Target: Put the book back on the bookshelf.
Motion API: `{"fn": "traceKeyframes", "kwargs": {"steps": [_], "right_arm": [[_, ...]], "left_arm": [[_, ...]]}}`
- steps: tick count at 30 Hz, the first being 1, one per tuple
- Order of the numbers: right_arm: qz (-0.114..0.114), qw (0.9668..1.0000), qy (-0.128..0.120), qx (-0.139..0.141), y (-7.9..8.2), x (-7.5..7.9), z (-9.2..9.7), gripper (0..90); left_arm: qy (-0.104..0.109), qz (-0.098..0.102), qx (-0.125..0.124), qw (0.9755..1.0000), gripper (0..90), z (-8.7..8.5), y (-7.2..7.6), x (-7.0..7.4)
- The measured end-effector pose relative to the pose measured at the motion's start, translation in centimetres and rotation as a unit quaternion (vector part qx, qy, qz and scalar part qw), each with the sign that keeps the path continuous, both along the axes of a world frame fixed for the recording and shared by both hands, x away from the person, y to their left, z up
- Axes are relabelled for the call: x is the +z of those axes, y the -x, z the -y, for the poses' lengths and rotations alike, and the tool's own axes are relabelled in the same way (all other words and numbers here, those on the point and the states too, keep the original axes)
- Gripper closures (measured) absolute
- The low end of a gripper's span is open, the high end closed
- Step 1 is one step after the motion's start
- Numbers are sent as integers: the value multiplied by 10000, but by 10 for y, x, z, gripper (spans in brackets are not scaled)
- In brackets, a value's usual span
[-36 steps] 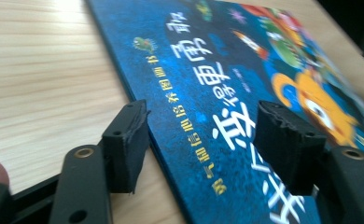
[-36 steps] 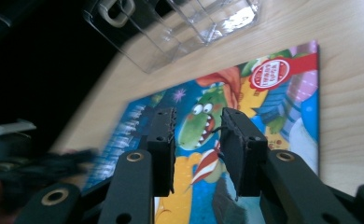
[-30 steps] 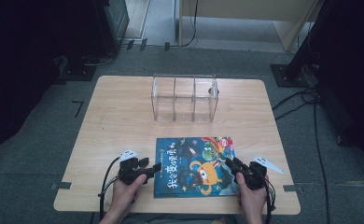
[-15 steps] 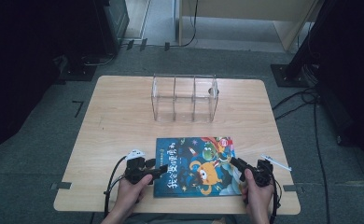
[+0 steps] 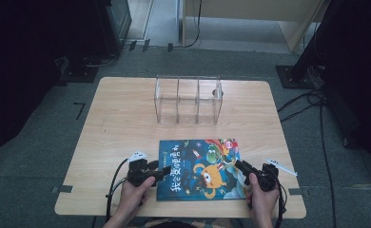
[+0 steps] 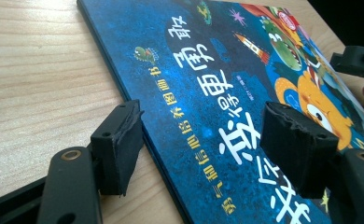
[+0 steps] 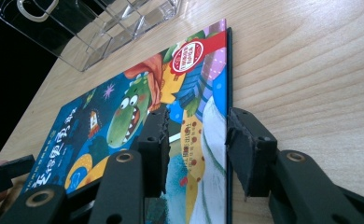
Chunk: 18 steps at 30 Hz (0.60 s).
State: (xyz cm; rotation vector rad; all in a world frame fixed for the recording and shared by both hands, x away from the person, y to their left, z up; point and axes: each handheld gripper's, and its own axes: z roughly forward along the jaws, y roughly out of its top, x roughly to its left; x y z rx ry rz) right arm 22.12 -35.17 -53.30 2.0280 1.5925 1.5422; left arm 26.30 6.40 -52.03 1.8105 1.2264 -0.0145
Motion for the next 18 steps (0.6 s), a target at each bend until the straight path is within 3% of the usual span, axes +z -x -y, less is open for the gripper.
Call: {"fn": "traceKeyframes", "kwargs": {"steps": [6, 10, 14, 18], "right_arm": [[-67, 10000, -16, -22, 0, -1, 0, 606], [-131, 9998, -161, 63, -2, -2, 4, 612], [-31, 10000, 53, 27, 1, 0, 1, 620], [97, 9999, -71, 21, 3, 0, 3, 639]], "left_arm": [[118, -65, 40, 9999, 296, -1, 1, -1], [120, -63, 50, 9999, 294, 0, -2, -1], [-26, 13, 96, 9999, 291, 4, -2, 1], [26, 82, 149, 9999, 310, 3, -2, 1]]}}
